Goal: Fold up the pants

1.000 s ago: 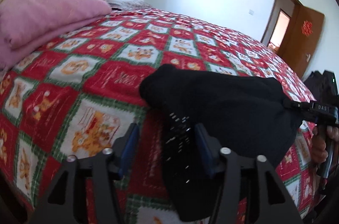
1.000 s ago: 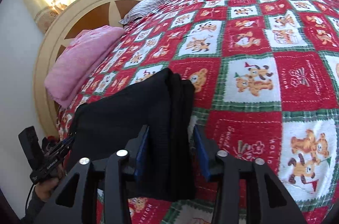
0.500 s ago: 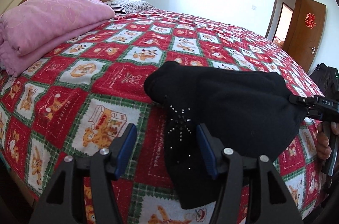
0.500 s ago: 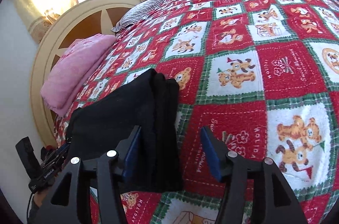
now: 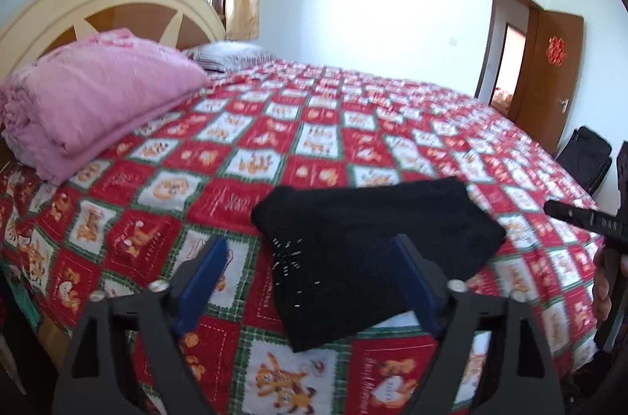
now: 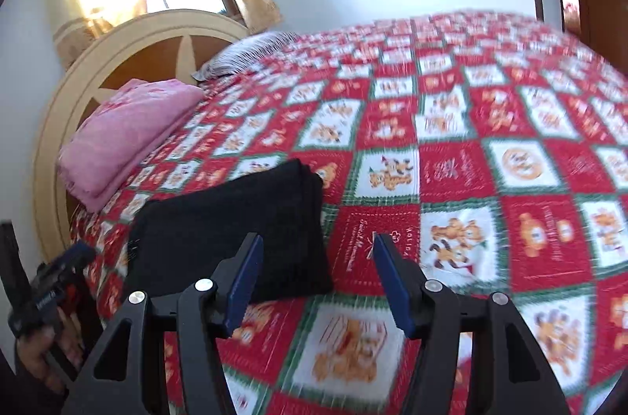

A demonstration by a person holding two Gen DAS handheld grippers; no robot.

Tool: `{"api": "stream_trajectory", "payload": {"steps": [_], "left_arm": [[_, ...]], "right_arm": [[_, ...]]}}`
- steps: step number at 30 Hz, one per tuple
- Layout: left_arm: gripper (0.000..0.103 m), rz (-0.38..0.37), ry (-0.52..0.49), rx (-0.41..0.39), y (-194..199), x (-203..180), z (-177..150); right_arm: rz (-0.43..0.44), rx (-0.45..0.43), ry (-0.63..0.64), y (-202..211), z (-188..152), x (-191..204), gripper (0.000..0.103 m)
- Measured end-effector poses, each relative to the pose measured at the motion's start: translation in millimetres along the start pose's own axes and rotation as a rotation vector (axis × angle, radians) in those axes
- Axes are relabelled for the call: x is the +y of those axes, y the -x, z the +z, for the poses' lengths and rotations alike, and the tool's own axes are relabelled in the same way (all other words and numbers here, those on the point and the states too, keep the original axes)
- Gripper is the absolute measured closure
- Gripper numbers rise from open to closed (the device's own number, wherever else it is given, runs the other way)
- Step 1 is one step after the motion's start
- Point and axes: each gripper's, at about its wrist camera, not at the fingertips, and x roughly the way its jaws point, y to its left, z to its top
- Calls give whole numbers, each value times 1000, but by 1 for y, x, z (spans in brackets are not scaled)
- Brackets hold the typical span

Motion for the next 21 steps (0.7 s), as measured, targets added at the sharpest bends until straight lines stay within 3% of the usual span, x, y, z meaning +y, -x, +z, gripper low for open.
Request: {"api": "stream_trajectory", "payload": {"steps": [3,8,21], "left_arm": [[3,-8,-1,-42,18,-7,6],[2,-23,-15,-75,33,-19,14],[1,-36,-44,-117,55,-36,19]], "right_arm": [[2,-59,48,36,-4,16,31],[5,-126,132,77,-16,41,29],[5,-210,208,117,-28,69,29]]}}
